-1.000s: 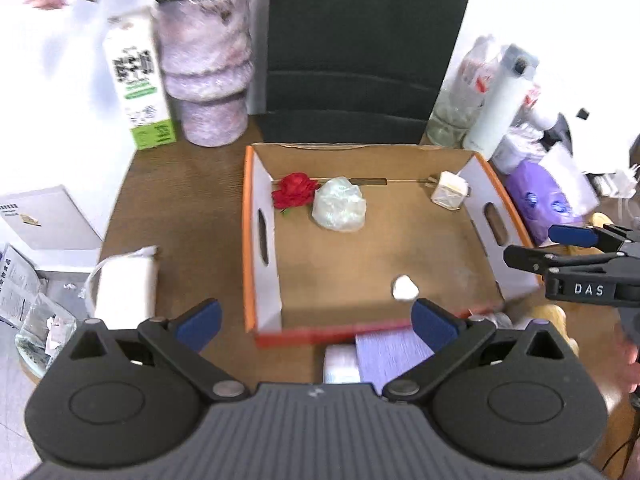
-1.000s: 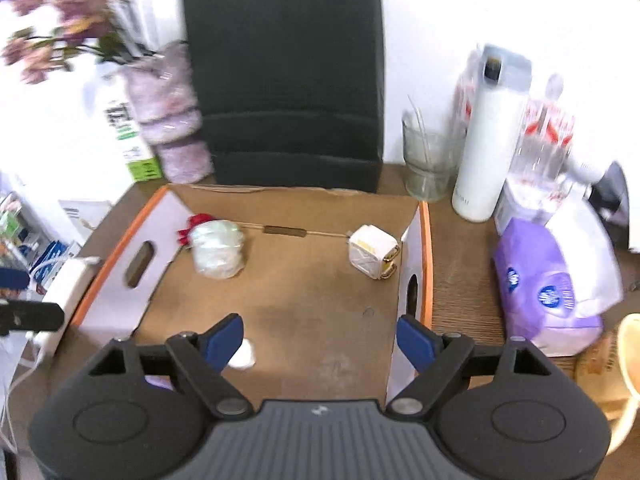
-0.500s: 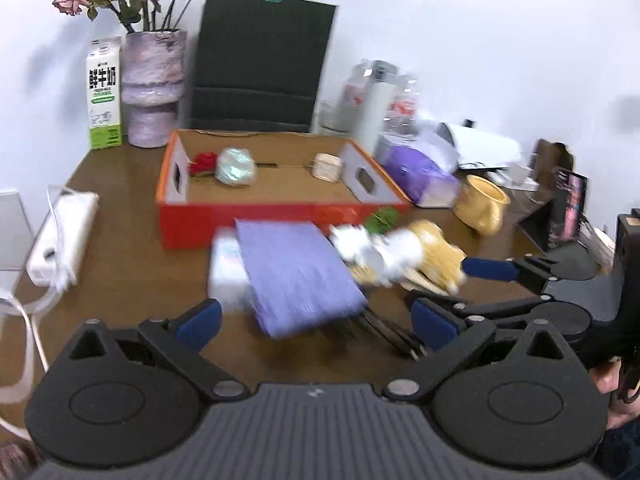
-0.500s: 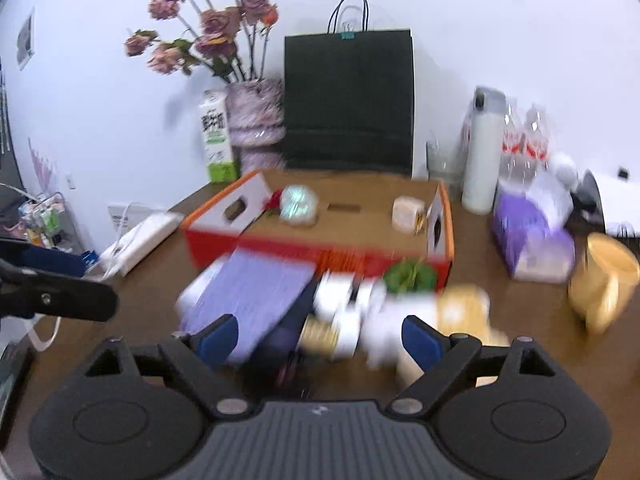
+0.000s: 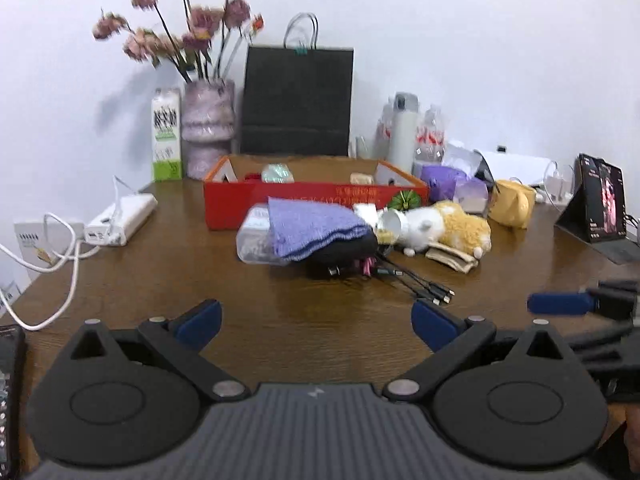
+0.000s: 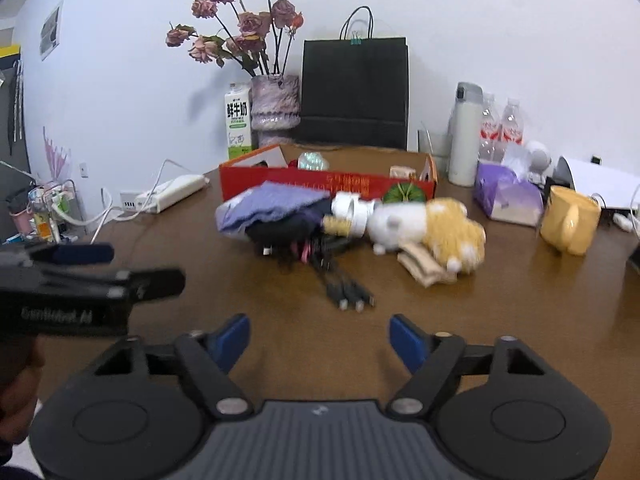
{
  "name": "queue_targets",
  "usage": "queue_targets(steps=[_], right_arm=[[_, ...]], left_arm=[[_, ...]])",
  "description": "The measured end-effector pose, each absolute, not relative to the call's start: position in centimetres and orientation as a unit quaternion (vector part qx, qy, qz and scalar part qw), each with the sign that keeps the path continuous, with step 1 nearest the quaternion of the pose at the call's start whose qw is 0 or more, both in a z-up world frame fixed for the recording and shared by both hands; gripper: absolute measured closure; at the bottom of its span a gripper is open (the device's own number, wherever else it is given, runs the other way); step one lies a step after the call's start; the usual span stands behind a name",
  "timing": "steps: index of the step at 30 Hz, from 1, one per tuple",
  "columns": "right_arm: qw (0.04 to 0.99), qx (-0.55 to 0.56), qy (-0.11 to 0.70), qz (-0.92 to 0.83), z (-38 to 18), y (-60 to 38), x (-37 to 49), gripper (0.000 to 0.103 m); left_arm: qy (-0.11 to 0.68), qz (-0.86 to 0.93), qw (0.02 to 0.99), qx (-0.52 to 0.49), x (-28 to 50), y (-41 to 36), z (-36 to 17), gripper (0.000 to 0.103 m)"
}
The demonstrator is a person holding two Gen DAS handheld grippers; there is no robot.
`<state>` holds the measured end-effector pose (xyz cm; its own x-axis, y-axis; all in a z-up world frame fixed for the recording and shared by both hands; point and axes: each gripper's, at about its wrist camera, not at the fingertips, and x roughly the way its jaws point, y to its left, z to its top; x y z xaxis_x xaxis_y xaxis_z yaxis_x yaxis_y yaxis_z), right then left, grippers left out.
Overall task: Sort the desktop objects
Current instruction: 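Withdraw both open tools from the box back over the desk, then grasp the purple cloth pouch with the left tool while the right tool grasps the white ribbed cylinder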
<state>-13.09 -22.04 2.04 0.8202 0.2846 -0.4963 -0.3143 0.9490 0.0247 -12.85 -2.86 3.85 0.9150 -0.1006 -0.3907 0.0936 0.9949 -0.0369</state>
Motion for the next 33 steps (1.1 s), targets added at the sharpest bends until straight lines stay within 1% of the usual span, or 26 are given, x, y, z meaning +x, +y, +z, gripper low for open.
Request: queue_targets(steps=[4,5,6,11,14,16,19,23,25,27,28,29,30,31,33], right_arm=[[0.959,-0.025,0.24,0.149,1.7,-21.8,-14.0,0.046],[0.96,-0.023,0.235,0.148,1.8,-21.7,-14.0,0.052],[0.962,-0.019,0.231,0.147,1.9,-21.7,-14.0,0.054],[0.968,0.004,0.214,0.132,2.1,-22.6,-13.6,0.057],[0.973,-0.018,0.2,0.115,2.5,-22.4,-12.1,0.057],[0.975,-0.029,0.195,0.102,3.1,-22.3,-10.2,0.056],[0.977,-0.019,0.19,0.095,4.1,-22.6,-6.0,0.056],[0.974,-0.012,0.207,0.095,4.5,-22.2,0.4,0.056],[0.97,-0.008,0.22,0.107,4.2,-21.7,3.0,0.056],[0.964,-0.015,0.239,0.115,3.6,-20.9,5.3,0.069],[0.963,-0.018,0.246,0.112,3.2,-20.6,6.2,0.07],[0.961,-0.019,0.251,0.115,2.9,-20.4,6.8,0.068],[0.959,-0.021,0.254,0.122,2.6,-20.1,7.2,0.072],[0.959,-0.023,0.251,0.13,2.5,-20.0,7.3,0.074],[0.958,-0.03,0.25,0.138,2.4,-19.6,7.4,0.076]], left_arm=[[0.178,-0.056,0.982,-0.002,-13.5,-3.3,3.8,0.0],[0.176,-0.056,0.983,0.0,-13.6,-3.3,3.8,0.0],[0.177,-0.055,0.983,0.002,-13.6,-3.3,3.6,0.0],[0.18,-0.071,0.981,0.001,-12.7,-3.1,3.5,0.0],[0.181,-0.089,0.979,0.018,-10.2,-3.4,4.3,0.0],[0.168,-0.083,0.982,0.017,-7.8,-3.5,5.1,0.0],[0.175,-0.092,0.98,0.016,-3.1,-3.2,6.0,0.0],[0.226,-0.087,0.97,0.008,3.5,-2.9,5.3,0.0],[0.242,-0.096,0.965,-0.002,5.5,-2.5,4.8,0.0],[0.259,-0.109,0.96,0.001,6.8,-2.3,4.1,0.001],[0.268,-0.11,0.957,0.007,7.3,-2.2,3.8,0.003],[0.274,-0.111,0.955,0.001,7.5,-2.0,3.4,0.008],[0.278,-0.117,0.953,-0.016,7.5,-1.6,3.2,0.009],[0.273,-0.116,0.955,-0.018,7.3,-1.5,3.2,0.013],[0.271,-0.127,0.954,-0.009,6.9,-1.7,3.2,0.027]])
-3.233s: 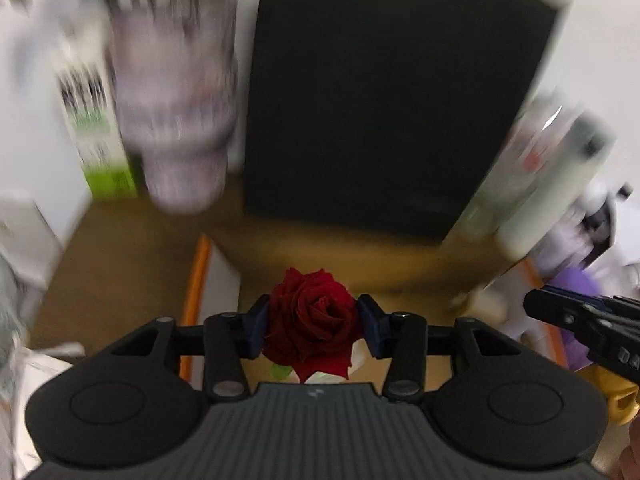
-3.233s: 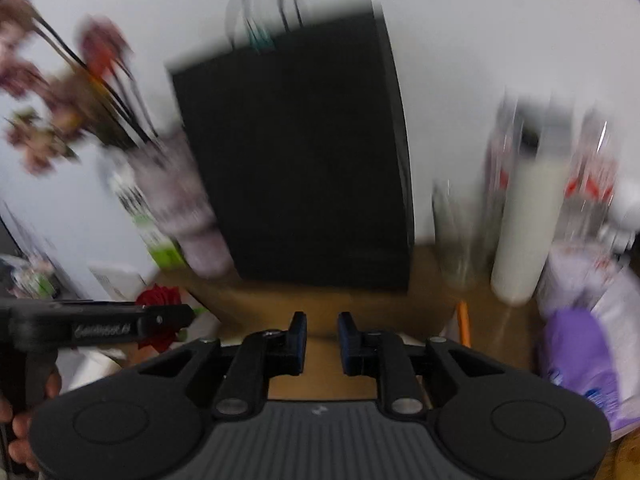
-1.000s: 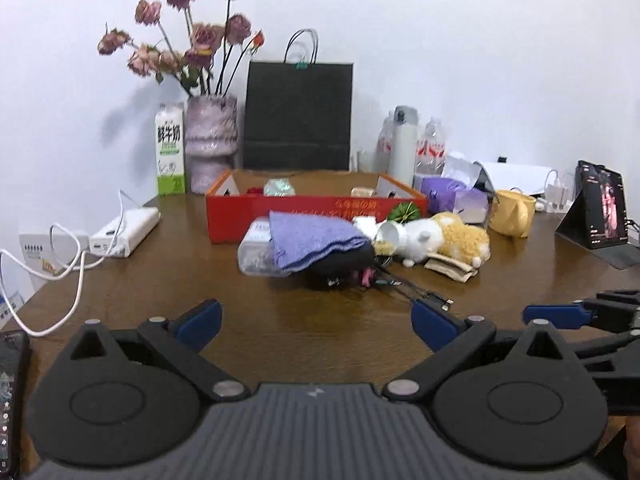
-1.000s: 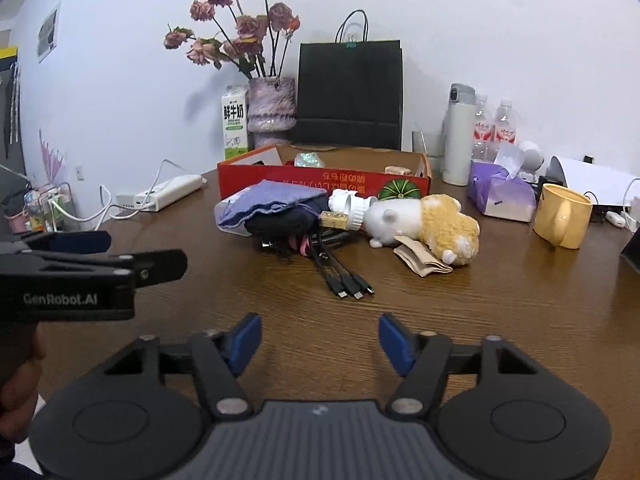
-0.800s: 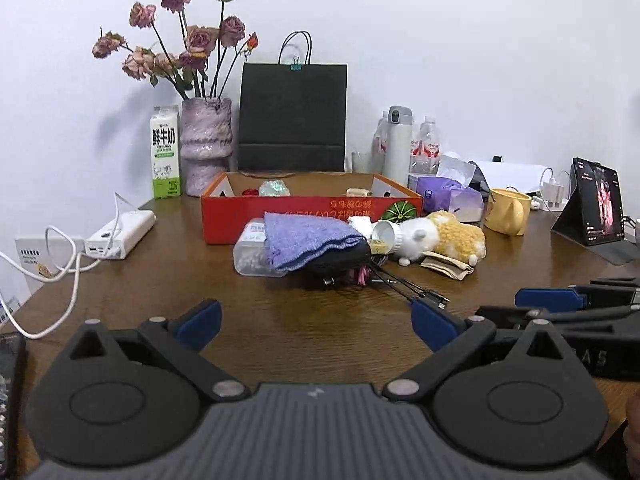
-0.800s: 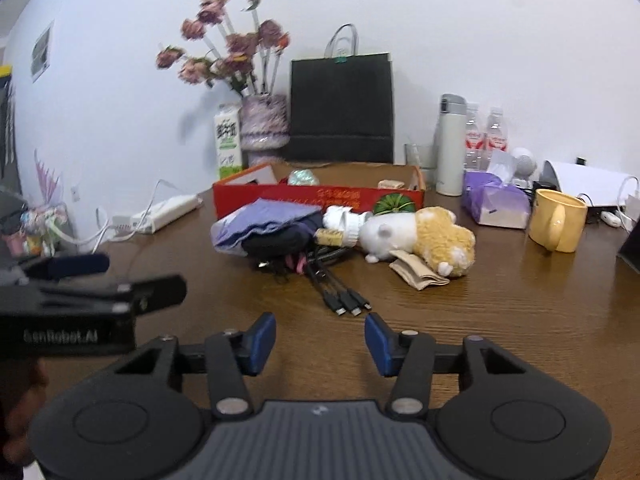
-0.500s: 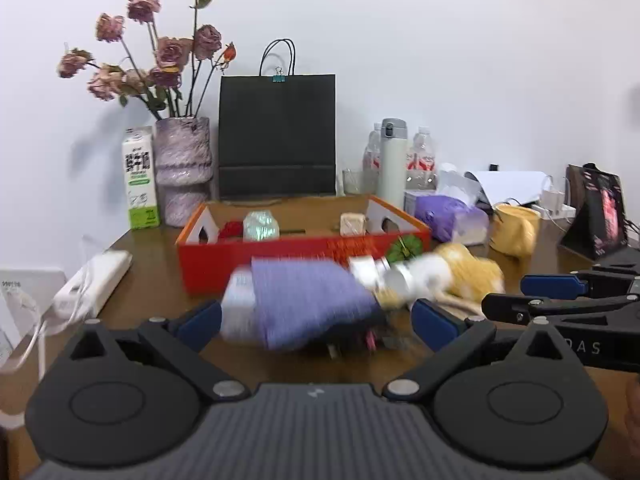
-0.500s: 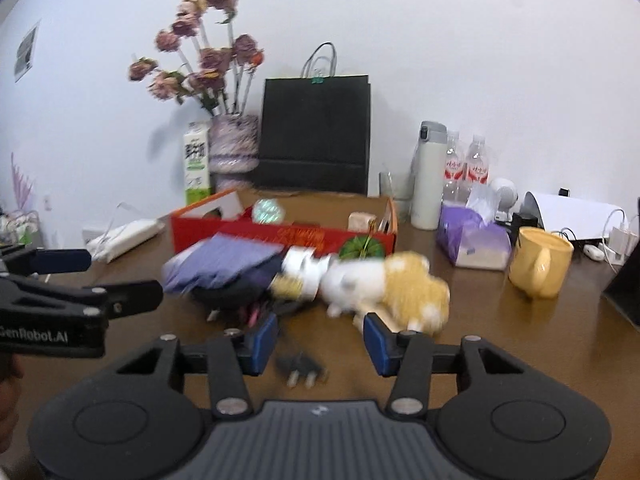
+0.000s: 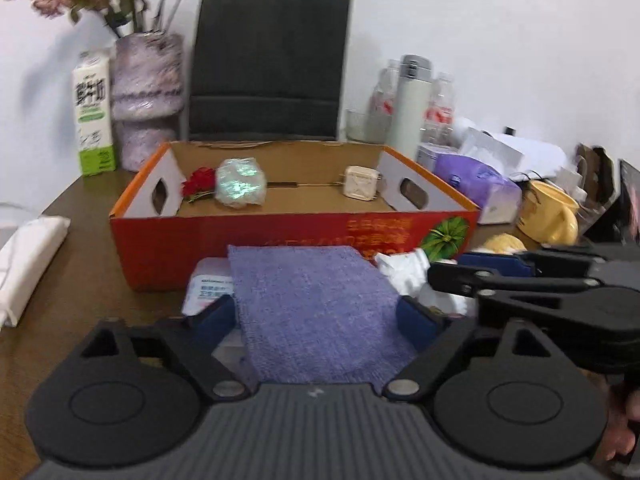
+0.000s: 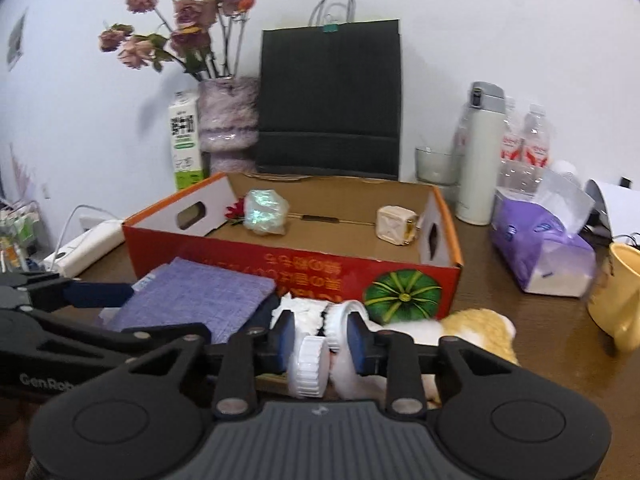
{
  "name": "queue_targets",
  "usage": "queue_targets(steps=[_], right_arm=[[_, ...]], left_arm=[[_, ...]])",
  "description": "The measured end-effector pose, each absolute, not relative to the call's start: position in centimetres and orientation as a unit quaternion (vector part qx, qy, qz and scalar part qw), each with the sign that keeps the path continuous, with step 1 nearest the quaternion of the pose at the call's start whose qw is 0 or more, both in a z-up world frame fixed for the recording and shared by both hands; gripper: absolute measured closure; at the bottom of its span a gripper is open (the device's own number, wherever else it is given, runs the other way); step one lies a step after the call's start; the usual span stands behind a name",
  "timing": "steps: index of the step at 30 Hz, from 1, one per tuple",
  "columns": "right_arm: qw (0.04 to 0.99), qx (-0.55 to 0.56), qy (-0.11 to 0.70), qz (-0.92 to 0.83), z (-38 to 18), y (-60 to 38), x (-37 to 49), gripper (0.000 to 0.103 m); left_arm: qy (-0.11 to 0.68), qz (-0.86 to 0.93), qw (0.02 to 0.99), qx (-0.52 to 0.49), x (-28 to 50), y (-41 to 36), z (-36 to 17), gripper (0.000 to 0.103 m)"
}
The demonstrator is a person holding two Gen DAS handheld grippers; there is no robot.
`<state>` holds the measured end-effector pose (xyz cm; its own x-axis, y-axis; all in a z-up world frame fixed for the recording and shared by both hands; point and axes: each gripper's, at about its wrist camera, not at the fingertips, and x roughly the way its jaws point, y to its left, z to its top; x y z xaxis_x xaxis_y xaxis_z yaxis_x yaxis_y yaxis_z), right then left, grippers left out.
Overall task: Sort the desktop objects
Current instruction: 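Grasp the purple cloth pouch with the left tool while the right tool grasps the white ribbed cylinder, then lift both held items high and carry them toward the box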
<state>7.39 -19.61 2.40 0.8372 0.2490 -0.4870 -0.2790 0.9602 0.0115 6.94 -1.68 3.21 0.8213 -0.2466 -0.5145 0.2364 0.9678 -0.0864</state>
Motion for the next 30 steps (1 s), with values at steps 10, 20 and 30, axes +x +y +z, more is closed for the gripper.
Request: queue_targets(steps=[10,20,30], right_arm=[[0.949,-0.027,0.27,0.163,1.5,-19.1,5.5,0.083],[0.964,0.073,0.212,0.144,5.4,-22.8,1.1,0.089],[0.971,0.052,0.19,0.135,6.9,-23.4,-7.3,0.089]], left_arm=[[0.253,-0.124,0.958,-0.057,3.8,-0.8,4.8,0.095],[0.196,-0.155,0.965,-0.083,-3.0,1.0,9.2,0.095],[0.205,-0.191,0.952,-0.126,-7.6,1.4,9.3,0.095]])
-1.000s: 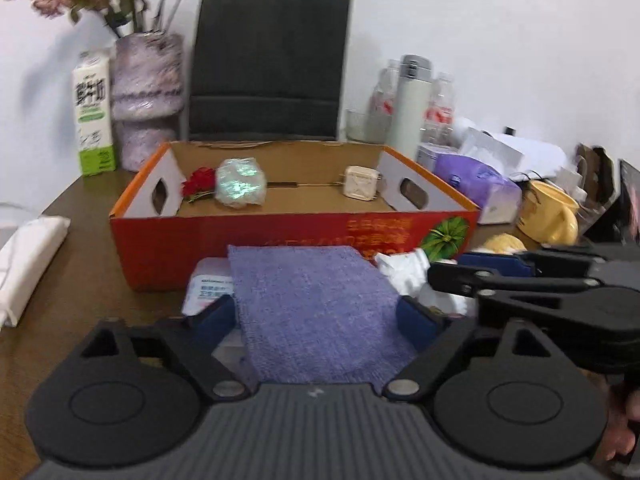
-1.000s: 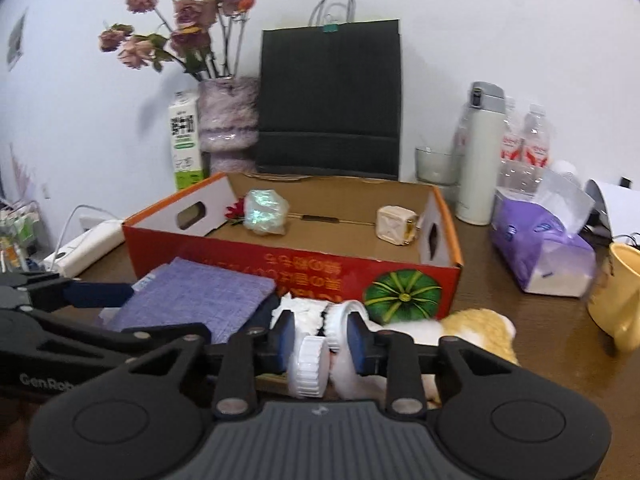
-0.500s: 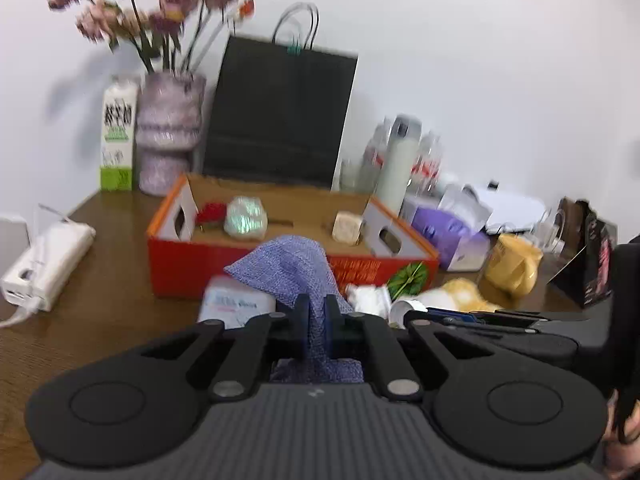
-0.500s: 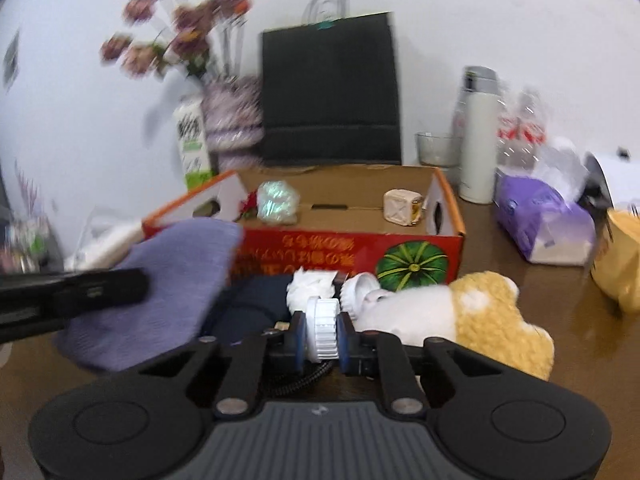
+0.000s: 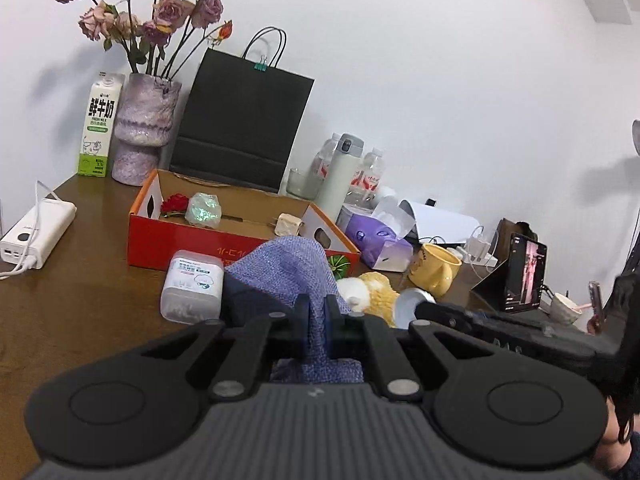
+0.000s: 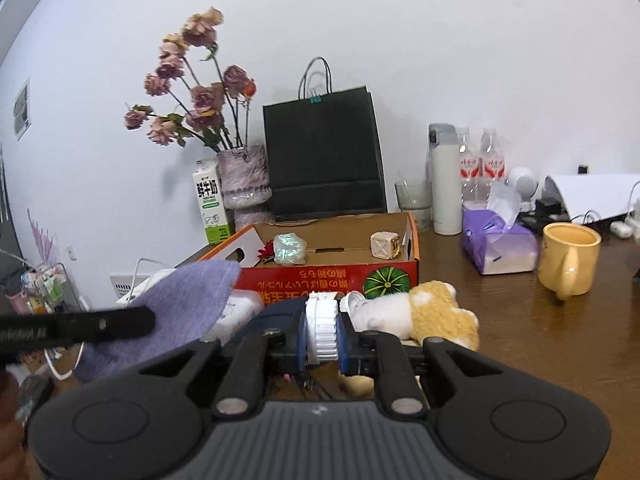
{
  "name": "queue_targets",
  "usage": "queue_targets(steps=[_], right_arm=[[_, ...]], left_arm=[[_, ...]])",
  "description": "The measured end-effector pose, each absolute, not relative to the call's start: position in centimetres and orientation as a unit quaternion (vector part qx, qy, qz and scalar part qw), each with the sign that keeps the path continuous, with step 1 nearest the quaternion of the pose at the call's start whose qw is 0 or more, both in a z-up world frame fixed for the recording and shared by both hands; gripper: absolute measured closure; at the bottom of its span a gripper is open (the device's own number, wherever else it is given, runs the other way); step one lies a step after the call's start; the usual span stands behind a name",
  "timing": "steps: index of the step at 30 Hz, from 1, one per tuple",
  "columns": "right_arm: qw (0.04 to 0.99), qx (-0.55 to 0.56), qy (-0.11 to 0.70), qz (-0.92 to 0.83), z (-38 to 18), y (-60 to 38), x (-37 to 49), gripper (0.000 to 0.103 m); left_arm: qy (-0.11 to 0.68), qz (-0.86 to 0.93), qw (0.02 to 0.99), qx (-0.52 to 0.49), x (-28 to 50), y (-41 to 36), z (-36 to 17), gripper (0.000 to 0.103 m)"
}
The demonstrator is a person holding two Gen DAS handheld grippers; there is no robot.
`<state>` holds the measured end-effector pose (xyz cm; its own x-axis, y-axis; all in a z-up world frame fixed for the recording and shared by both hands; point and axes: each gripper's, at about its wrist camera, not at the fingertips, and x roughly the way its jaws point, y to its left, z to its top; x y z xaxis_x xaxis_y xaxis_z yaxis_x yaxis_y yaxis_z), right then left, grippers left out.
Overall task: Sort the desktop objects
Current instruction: 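Lift both held items high and carry them toward the box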
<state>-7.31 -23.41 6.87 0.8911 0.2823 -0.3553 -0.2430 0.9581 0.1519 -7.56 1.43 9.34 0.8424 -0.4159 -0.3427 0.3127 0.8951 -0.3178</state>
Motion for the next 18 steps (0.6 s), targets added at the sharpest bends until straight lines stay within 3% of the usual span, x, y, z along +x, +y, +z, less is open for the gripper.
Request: queue_targets(steps=[7,14,18], right_arm=[[0.973,0.058,0.169,0.145,7.1,-24.2,-12.6,0.089],[0.981,0.02,0.032,0.19,10.1,-23.6,-17.7,0.089],[0.979,0.007,-0.006,0.201,11.5,-23.1,-19.0,0.089]], left_arm=[[0.184,-0.232,0.94,-0.172,-11.0,2.8,10.4,0.095],[0.108,-0.3,0.927,-0.195,-13.8,3.6,11.9,0.095],[0.094,-0.315,0.924,-0.198,-14.2,3.4,12.7,0.095]])
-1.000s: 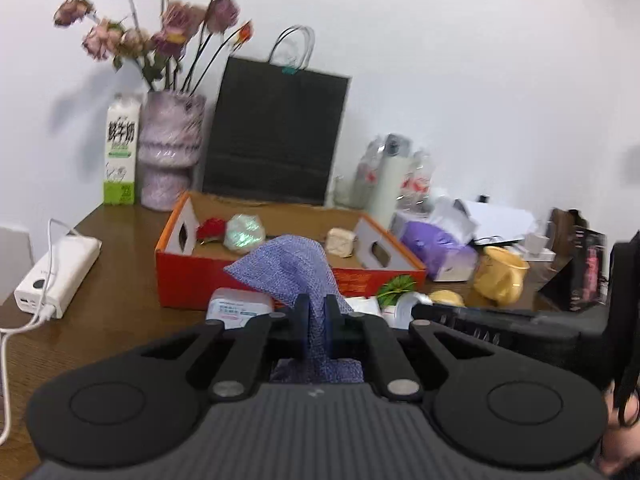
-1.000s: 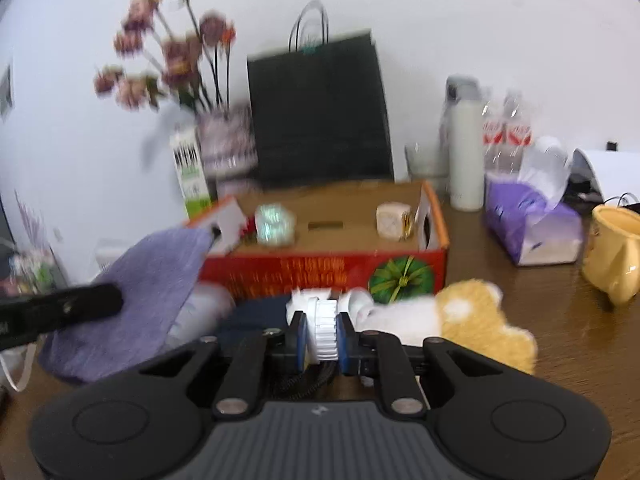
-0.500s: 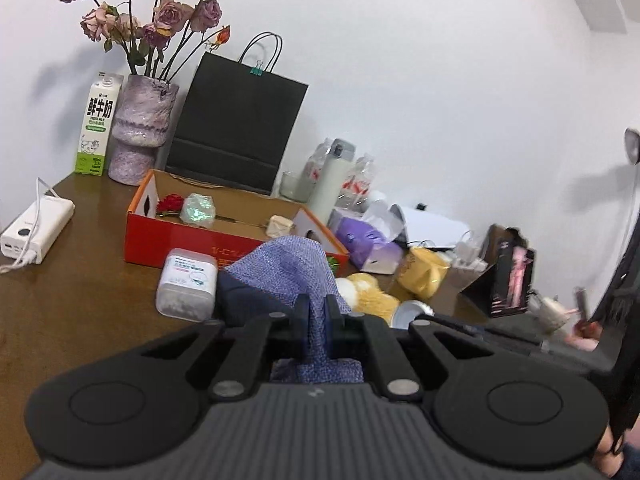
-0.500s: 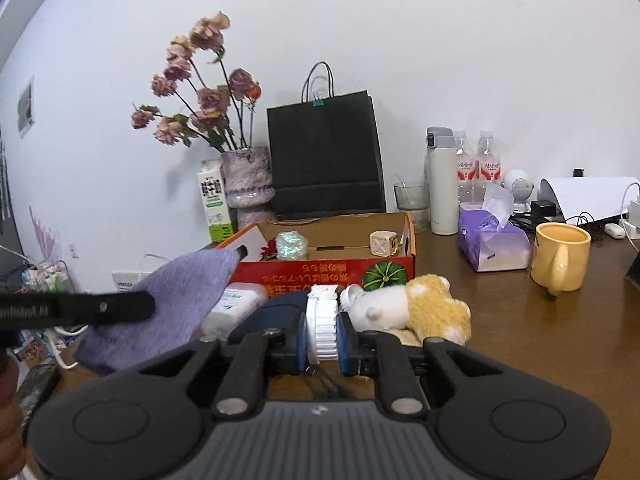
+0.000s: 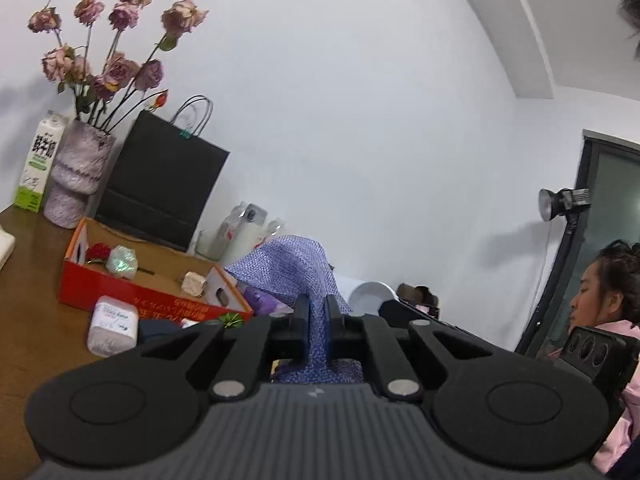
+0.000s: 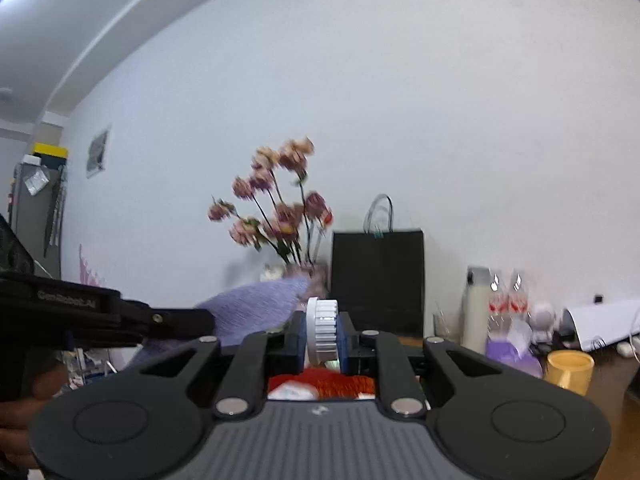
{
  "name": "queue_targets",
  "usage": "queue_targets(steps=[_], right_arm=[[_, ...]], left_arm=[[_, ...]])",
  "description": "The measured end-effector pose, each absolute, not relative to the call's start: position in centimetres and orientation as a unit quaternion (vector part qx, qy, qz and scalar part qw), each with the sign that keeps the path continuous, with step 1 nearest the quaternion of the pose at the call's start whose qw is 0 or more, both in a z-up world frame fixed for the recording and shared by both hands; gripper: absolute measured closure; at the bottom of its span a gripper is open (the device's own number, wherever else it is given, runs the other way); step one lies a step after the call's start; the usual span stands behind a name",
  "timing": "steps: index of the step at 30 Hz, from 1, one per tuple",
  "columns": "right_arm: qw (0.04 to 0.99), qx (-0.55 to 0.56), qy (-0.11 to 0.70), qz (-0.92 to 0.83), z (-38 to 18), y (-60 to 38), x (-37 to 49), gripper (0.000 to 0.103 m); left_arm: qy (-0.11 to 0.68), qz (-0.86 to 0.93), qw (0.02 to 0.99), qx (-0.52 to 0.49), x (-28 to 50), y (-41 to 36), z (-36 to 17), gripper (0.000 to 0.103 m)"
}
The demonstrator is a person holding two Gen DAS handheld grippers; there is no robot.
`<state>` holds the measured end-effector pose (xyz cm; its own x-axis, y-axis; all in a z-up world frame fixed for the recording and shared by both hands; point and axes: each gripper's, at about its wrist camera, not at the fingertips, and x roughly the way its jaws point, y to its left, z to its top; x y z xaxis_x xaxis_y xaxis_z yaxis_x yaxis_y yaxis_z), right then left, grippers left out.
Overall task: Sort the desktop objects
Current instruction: 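Lift both held items high and carry them toward the box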
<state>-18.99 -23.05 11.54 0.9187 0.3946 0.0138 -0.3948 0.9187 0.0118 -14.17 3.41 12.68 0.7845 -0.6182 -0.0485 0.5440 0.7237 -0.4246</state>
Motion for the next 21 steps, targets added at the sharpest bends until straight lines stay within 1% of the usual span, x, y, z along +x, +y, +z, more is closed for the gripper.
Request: queue_targets(steps=[7,12,16,21], right_arm=[[0.977,0.006,-0.013,0.211,12.7,-22.7,-17.4,0.089],[0.977,-0.002,-0.023,0.21,13.5,-22.5,-15.1,0.089],[0.98,-0.017,-0.016,0.199,14.7,-22.3,-11.9,0.089],[0.982,-0.027,-0.005,0.187,17.1,-22.9,-6.2,0.089]], left_arm=[[0.077,-0.319,0.928,-0.179,-13.5,3.2,13.4,0.095],[0.074,-0.305,0.935,-0.163,-11.4,3.1,14.0,0.095],[0.075,-0.285,0.947,-0.129,-8.4,2.9,16.0,0.095],[0.047,-0.257,0.963,-0.07,-4.1,2.6,19.2,0.095]])
